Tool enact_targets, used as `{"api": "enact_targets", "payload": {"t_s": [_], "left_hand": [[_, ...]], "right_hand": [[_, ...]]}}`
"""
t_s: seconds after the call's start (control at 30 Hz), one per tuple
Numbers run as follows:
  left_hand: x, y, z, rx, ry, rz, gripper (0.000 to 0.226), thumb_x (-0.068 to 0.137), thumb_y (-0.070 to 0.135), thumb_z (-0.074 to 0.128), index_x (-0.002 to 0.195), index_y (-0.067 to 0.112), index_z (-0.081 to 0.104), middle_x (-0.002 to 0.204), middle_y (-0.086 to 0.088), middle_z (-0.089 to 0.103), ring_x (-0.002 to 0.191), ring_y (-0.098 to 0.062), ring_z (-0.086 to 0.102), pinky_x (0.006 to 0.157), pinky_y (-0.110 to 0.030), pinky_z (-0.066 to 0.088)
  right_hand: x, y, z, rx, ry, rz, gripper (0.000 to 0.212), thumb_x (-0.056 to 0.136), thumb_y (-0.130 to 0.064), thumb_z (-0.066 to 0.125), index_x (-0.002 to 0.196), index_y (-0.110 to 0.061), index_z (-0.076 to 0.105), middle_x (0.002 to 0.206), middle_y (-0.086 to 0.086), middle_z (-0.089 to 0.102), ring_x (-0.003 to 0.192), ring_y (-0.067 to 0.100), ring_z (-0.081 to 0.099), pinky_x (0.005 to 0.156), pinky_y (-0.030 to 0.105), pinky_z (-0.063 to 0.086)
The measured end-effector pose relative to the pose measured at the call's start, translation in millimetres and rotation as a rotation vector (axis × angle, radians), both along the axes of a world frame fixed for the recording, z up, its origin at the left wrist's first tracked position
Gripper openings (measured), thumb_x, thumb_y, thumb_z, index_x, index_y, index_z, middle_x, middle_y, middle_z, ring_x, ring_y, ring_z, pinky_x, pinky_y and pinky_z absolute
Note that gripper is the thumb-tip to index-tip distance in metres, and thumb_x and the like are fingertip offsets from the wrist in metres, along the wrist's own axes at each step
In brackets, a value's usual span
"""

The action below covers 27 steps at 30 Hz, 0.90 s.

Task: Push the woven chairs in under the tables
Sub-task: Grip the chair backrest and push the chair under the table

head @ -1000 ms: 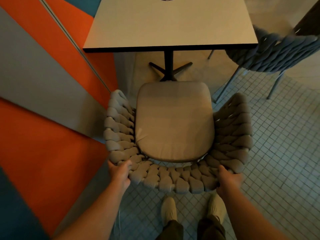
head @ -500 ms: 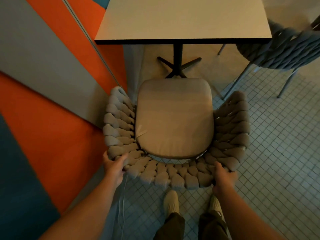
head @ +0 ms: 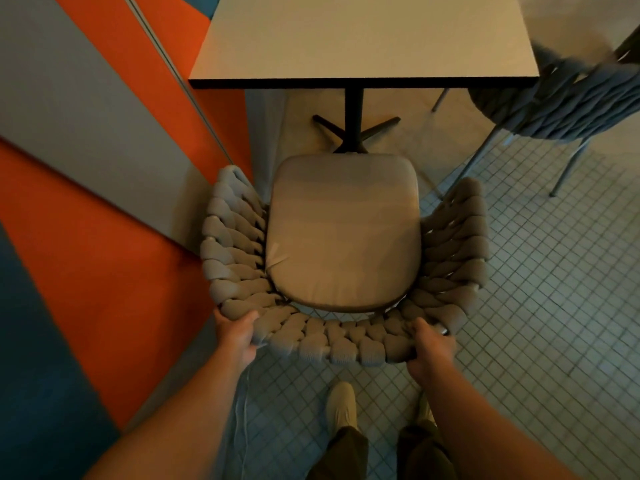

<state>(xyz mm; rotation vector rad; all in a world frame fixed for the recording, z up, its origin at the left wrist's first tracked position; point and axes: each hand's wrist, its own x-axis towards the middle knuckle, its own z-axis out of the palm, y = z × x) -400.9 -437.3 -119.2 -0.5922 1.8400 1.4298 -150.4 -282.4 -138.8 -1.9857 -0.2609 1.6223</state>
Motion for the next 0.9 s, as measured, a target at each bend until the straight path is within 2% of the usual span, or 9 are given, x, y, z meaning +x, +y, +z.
{"api": "enact_targets", "payload": {"t_s": [0.13,0.3,0.37,0.43,0.57,0.67,0.7,0.8,0.9], "left_hand": [[0,-3,-1,-0.043,0.011,-0.060,0.090,0.091,-0.004,0.067,0.157,0.034,0.018,0.156,-0.013,0.040,0.128,-0.043,0.053,0.082,-0.063,0.050],[2,-5,-2,-0.108,0.039,-0.149,0.094,0.086,0.002,0.077,0.154,0.029,0.019,0.154,-0.011,0.040,0.131,-0.041,0.051,0.085,-0.060,0.053],[7,-4,0,-0.193,0.067,-0.228,0.098,0.086,0.007,0.078,0.157,0.026,0.012,0.146,-0.011,0.044,0.124,-0.037,0.055,0.085,-0.054,0.056],[13,-5,6,-0.302,0.135,-0.328,0.103,0.083,0.013,0.079,0.158,0.017,0.009,0.136,-0.014,0.052,0.115,-0.035,0.059,0.091,-0.051,0.057],[22,-6,27,-0.459,0.290,-0.604,0.079,0.079,0.017,0.080,0.146,0.001,0.041,0.137,-0.017,0.060,0.120,-0.035,0.060,0.097,-0.040,0.053],[31,-4,52,-0.482,0.288,-0.814,0.077,0.085,0.017,0.077,0.150,0.001,0.039,0.148,-0.017,0.051,0.133,-0.034,0.052,0.108,-0.039,0.047],[36,-5,63,-0.481,0.272,-0.891,0.076,0.087,0.017,0.075,0.151,0.001,0.038,0.150,-0.018,0.048,0.136,-0.034,0.049,0.107,-0.038,0.045],[45,-5,80,-0.447,0.257,-1.104,0.081,0.087,0.025,0.077,0.153,0.005,0.037,0.154,-0.017,0.044,0.139,-0.033,0.046,0.109,-0.039,0.045],[56,-5,95,-0.430,0.287,-1.314,0.077,0.089,0.029,0.076,0.153,0.009,0.039,0.154,-0.014,0.044,0.139,-0.030,0.046,0.107,-0.035,0.043]], "right_hand": [[6,-1,0,-0.017,-0.018,0.064,0.052,0.089,-0.010,0.067,0.136,-0.014,0.046,0.122,0.012,0.061,0.105,0.037,0.063,0.084,0.055,0.055],[12,0,6,-0.053,-0.069,0.260,0.027,0.090,-0.021,0.069,0.109,-0.006,0.056,0.108,0.016,0.061,0.098,0.037,0.063,0.078,0.051,0.055],[16,-1,9,-0.035,-0.103,0.370,0.019,0.091,-0.025,0.067,0.094,-0.009,0.057,0.104,0.015,0.061,0.097,0.035,0.063,0.075,0.048,0.056],[21,-3,15,-0.010,-0.167,0.500,0.020,0.091,-0.030,0.067,0.091,-0.011,0.060,0.102,0.016,0.064,0.094,0.034,0.064,0.070,0.044,0.057],[32,-2,37,0.050,-0.351,0.754,0.032,0.085,-0.037,0.070,0.082,-0.006,0.065,0.086,0.019,0.068,0.080,0.033,0.065,0.075,0.053,0.059],[36,-1,67,0.132,-0.487,0.955,0.031,0.086,-0.028,0.066,0.065,-0.006,0.057,0.071,0.015,0.060,0.070,0.029,0.057,0.067,0.043,0.053],[38,-1,78,0.158,-0.516,1.030,0.029,0.088,-0.025,0.064,0.068,-0.005,0.057,0.074,0.014,0.059,0.072,0.029,0.056,0.065,0.039,0.048],[40,3,101,0.247,-0.558,1.220,0.027,0.089,-0.027,0.062,0.100,-0.003,0.064,0.099,0.014,0.064,0.094,0.033,0.060,0.072,0.031,0.042],[39,8,119,0.323,-0.548,1.389,0.026,0.087,-0.029,0.062,0.100,-0.008,0.067,0.106,0.013,0.066,0.094,0.029,0.060,0.076,0.035,0.051]]}}
